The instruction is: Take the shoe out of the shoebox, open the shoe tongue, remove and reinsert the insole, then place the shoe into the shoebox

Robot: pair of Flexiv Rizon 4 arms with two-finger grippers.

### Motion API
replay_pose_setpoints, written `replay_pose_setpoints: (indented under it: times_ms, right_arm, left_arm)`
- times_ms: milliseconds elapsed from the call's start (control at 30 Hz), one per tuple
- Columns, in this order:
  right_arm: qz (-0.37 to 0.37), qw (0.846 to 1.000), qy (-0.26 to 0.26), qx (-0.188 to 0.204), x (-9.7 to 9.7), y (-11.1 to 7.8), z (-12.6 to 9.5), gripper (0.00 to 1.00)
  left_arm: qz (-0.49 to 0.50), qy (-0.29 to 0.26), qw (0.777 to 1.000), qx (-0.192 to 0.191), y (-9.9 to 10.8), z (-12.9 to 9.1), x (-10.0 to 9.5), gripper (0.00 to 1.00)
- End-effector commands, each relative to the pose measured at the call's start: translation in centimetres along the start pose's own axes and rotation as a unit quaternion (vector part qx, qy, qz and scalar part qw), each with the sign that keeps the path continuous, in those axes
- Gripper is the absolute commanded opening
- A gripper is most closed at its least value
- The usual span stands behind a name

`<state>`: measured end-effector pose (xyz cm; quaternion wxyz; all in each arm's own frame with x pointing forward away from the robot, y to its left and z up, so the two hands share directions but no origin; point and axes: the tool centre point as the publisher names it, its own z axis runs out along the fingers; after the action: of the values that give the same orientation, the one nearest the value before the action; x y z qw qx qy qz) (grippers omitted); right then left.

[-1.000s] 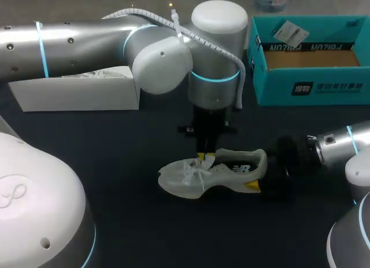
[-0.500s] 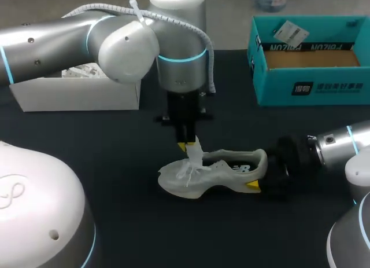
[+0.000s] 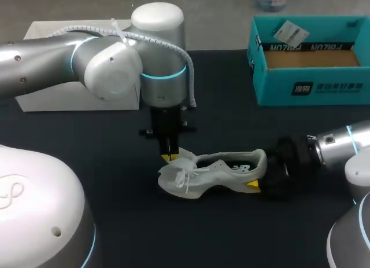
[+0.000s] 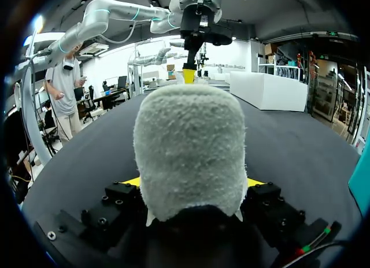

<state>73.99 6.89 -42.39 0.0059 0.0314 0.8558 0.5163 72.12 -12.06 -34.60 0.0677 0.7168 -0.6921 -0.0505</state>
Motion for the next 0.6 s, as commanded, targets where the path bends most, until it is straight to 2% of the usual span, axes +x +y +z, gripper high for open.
replay_pose_setpoints:
  times_ms: [33, 100, 167, 200, 233, 333, 367, 400, 433, 467, 600]
  right_arm:
    - [0.0, 1.0, -0.001, 0.001, -0.1, -0.5, 0.2, 0.0]
    - [0.0, 1.0, -0.001, 0.001, -0.1, -0.5, 0.2, 0.0]
    - [0.0, 1.0, -0.001, 0.001, -0.1, -0.5, 0.2, 0.0]
    - [0.0, 1.0, -0.001, 0.001, -0.1, -0.5, 0.2, 0.0]
    - [0.0, 1.0, -0.001, 0.001, -0.1, -0.5, 0.2, 0.0]
    - [0.0, 1.0, -0.001, 0.001, -0.1, -0.5, 0.2, 0.0]
    - [0.0, 1.0, -0.001, 0.001, -0.1, -0.5, 0.2, 0.0]
    - [0.0, 1.0, -0.001, 0.001, -0.1, -0.5, 0.2, 0.0]
    - [0.0, 1.0, -0.001, 0.001, -0.1, -0.5, 0.2, 0.0]
    - [0.0, 1.0, -0.001, 0.001, -0.1, -0.5, 0.2, 0.0]
    - [0.0, 1.0, -0.001, 0.001, -0.1, -0.5, 0.2, 0.0]
  left_arm:
    - [0.003, -0.001, 1.0, 0.007, -0.2, 1.6, -0.1, 0.0]
    - [0.001, -0.007, 1.0, 0.015, -0.1, 2.0, -0.1, 0.0]
    - [0.001, -0.01, 1.0, 0.014, 0.0, 2.4, -0.3, 0.04]
    - [0.001, -0.013, 1.0, 0.012, 0.0, 2.6, -0.5, 0.11]
    - [0.0, -0.013, 1.0, 0.01, 0.1, 2.6, -0.6, 0.22]
    - [-0.002, -0.011, 1.0, 0.009, 0.2, 2.5, -0.9, 0.36]
    - [-0.002, -0.011, 1.0, 0.008, 0.2, 2.5, -1.0, 0.44]
    - [0.0, -0.01, 1.0, 0.007, 0.3, 2.4, -0.9, 0.71]
    - [0.002, -0.008, 1.0, 0.006, 0.3, 2.3, -0.8, 0.9]
    - [0.003, -0.006, 1.0, 0.006, 0.4, 2.0, -0.8, 1.0]
    - [0.016, 0.007, 1.0, 0.015, 0.7, 0.6, -0.5, 1.0]
